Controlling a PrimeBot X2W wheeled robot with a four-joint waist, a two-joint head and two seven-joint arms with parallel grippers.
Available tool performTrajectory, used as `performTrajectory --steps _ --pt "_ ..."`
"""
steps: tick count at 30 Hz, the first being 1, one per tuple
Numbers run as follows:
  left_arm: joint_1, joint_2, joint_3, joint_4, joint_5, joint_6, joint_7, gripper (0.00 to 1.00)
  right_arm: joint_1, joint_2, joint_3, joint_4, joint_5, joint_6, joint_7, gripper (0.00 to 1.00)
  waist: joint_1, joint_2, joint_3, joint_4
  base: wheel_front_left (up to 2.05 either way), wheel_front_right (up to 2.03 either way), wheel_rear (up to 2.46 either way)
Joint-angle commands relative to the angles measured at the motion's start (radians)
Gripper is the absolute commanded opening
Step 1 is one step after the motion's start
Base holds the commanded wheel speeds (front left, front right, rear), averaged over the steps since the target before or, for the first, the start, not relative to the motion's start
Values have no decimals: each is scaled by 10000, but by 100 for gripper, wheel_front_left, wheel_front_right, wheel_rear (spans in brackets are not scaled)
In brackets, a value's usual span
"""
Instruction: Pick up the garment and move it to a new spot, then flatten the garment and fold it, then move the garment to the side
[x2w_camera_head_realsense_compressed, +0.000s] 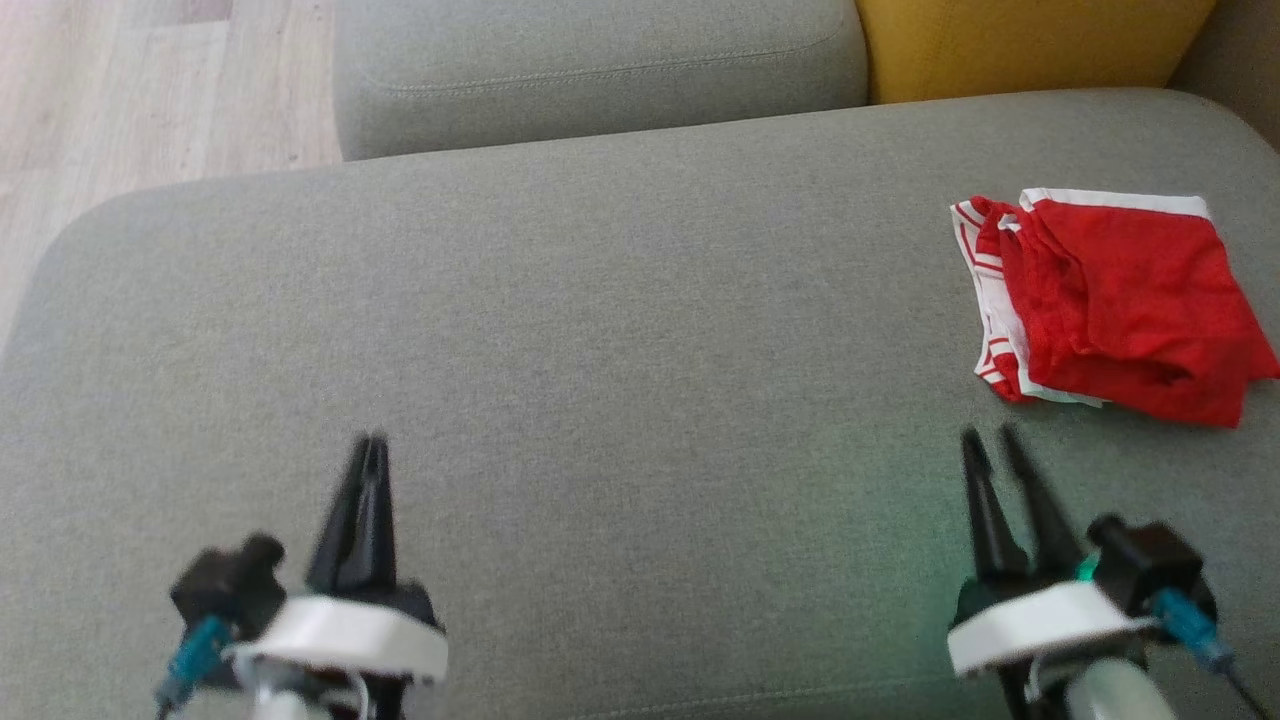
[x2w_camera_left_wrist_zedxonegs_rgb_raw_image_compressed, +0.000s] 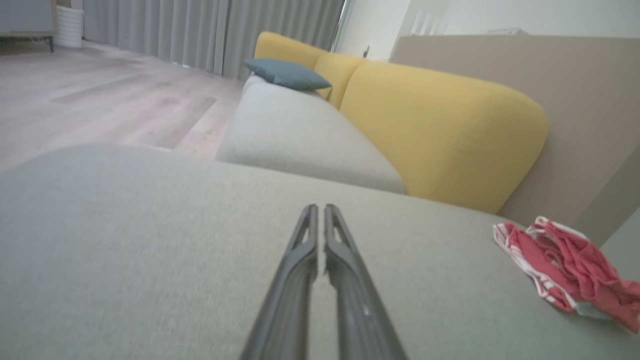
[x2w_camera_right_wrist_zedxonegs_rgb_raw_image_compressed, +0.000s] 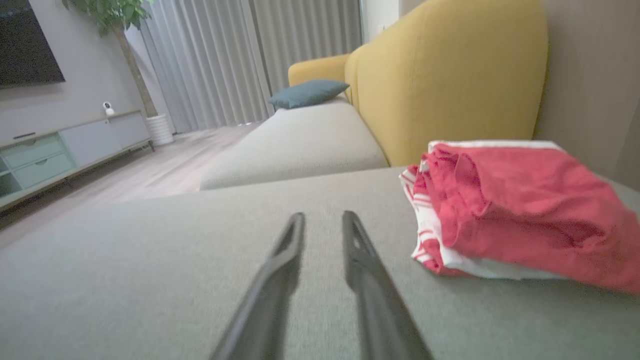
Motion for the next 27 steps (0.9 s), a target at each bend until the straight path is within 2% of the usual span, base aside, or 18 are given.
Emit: performTrajectory --steps 1,27 --pt "25 -2 -1 36 -16 -2 2 0 21 0 4 31 17 0 2 0 0 -1 0 1 0 0 0" --pt "-259 150 371 387 -2769 -232 615 0 -172 -164 -172 51 3184 14 574 0 0 -1 -7 128 0 0 0"
